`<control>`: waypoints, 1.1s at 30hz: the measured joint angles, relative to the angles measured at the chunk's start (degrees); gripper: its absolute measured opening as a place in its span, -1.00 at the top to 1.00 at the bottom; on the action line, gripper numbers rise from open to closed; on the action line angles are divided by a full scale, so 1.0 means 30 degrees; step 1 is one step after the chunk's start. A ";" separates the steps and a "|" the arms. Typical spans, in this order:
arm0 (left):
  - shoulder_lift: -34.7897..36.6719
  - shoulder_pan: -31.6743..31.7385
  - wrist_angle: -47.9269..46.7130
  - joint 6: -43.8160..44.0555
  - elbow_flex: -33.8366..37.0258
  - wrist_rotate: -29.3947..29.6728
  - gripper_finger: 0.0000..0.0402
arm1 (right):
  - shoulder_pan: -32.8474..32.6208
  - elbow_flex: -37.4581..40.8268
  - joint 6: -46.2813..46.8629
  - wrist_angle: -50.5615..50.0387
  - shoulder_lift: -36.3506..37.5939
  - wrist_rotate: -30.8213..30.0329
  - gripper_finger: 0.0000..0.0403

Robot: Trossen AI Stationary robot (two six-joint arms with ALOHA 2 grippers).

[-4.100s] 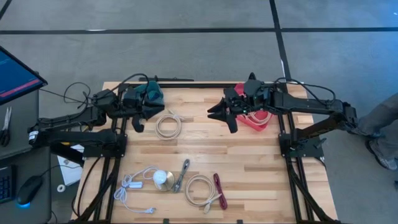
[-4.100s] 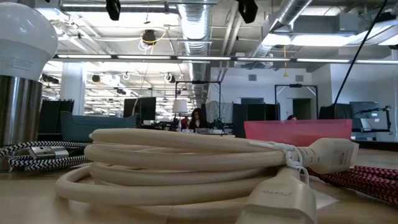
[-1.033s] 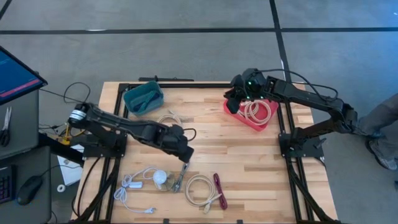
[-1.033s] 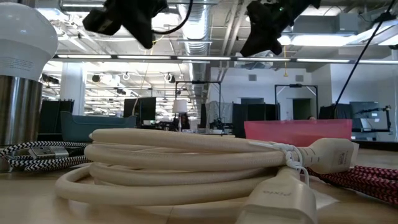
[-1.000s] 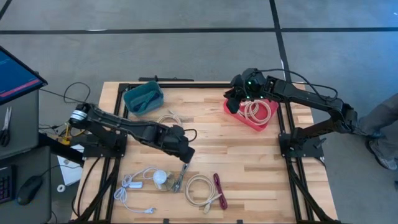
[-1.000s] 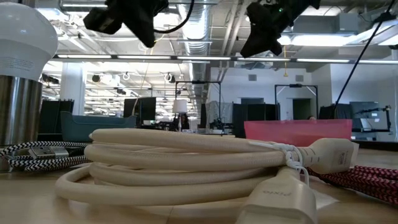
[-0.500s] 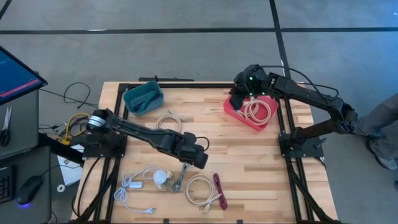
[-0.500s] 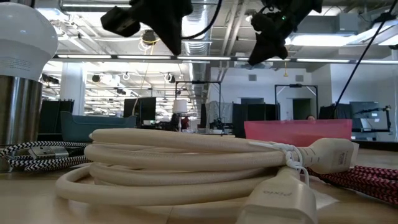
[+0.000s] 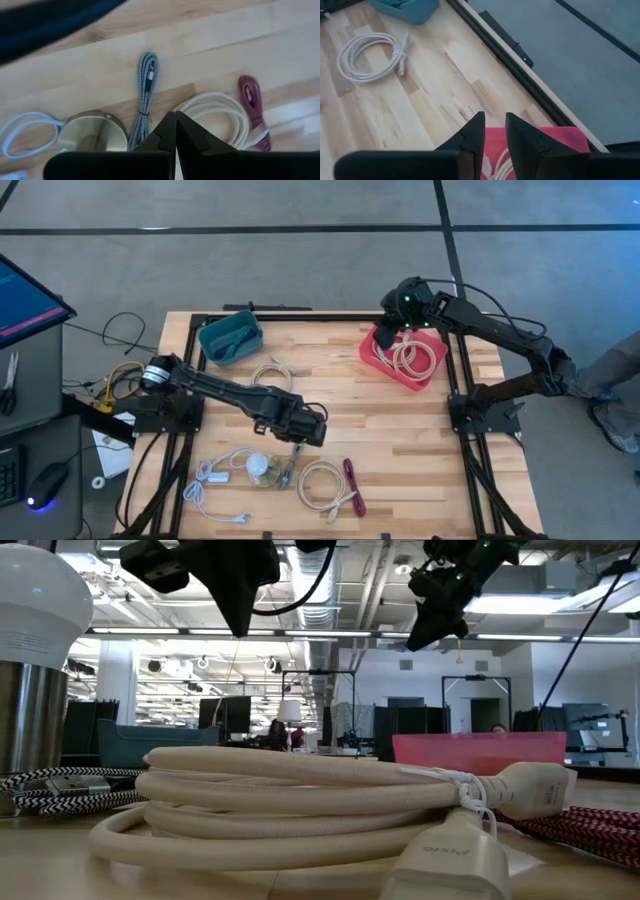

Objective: Pick & Place USB Port
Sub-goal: Put the white black charger cable into blue bin

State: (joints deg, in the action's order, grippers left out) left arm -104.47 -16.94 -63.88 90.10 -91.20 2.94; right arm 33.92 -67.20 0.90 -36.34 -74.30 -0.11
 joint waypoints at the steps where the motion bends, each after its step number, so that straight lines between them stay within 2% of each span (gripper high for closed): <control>1: 0.0000 0.0069 0.0000 0.0314 0.0000 0.0003 0.98 | 0.0146 0.0000 0.0004 -0.0027 0.0000 -0.0001 0.66; 9: 0.0000 0.0307 0.0251 0.2701 0.0000 0.0000 0.98 | 0.1093 0.0000 0.0008 -0.0571 0.0000 0.0013 0.66; 20: 0.0000 0.0243 0.0685 0.1199 0.0000 0.0000 0.97 | 0.1396 0.0000 0.0011 -0.0765 0.0000 0.0011 0.66; 33: -0.0131 0.0243 0.0690 0.1182 0.0029 0.0219 0.58 | 0.1388 0.0000 0.0011 -0.0786 0.0000 0.0011 0.66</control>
State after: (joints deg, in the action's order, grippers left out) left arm -104.86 -16.21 -61.81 93.65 -91.11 3.60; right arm 38.09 -67.20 0.93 -38.69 -74.30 -0.08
